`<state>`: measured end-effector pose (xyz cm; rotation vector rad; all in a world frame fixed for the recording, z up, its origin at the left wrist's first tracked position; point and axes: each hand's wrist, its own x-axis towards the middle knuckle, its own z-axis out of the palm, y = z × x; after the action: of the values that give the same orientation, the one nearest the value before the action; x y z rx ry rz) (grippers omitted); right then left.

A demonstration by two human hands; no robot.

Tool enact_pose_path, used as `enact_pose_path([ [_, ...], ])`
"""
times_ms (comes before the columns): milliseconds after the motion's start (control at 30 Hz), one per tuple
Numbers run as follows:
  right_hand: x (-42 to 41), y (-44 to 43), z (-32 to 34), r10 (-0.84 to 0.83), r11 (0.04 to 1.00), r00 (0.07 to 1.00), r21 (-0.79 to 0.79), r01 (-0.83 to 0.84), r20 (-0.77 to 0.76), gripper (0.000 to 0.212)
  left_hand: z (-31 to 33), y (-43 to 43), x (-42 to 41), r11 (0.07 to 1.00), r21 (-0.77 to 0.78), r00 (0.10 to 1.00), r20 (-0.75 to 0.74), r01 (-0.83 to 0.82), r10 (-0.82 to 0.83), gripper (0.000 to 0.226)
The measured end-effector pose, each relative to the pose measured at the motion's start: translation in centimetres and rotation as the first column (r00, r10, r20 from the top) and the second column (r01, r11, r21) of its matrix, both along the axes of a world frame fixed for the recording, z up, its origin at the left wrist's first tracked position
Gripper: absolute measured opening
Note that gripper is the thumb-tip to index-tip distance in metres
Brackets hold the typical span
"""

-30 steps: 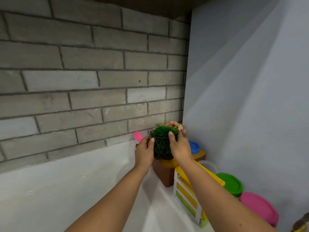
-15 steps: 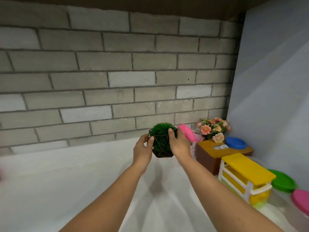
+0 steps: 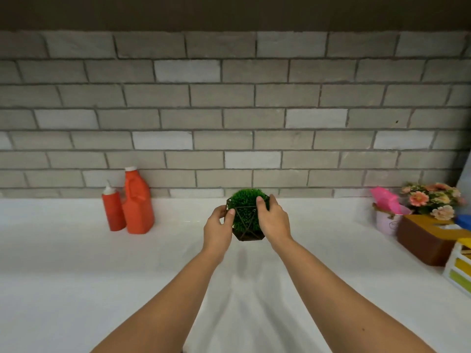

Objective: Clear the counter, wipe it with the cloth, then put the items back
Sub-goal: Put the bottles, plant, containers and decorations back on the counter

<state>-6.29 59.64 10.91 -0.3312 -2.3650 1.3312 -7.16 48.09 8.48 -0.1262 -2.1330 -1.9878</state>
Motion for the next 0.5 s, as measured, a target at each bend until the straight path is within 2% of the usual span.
enact_pose_path([
  [200,0.1,-8.8,-0.7,0.085,0.996,0.996,-0.02,-0.084,0.004,0.056,-1.0,-9.1,0.3,0.998,-0.011,0.998,-0.008,-0.067,0.066,0.028],
  [500,-4.4,-17.0,-2.5,0.22,0.975,0.975,0.027,-0.221,0.041,0.052,-3.2,-17.5,-1.8,0.985,0.046,0.986,0.036,-0.167,0.165,0.022],
])
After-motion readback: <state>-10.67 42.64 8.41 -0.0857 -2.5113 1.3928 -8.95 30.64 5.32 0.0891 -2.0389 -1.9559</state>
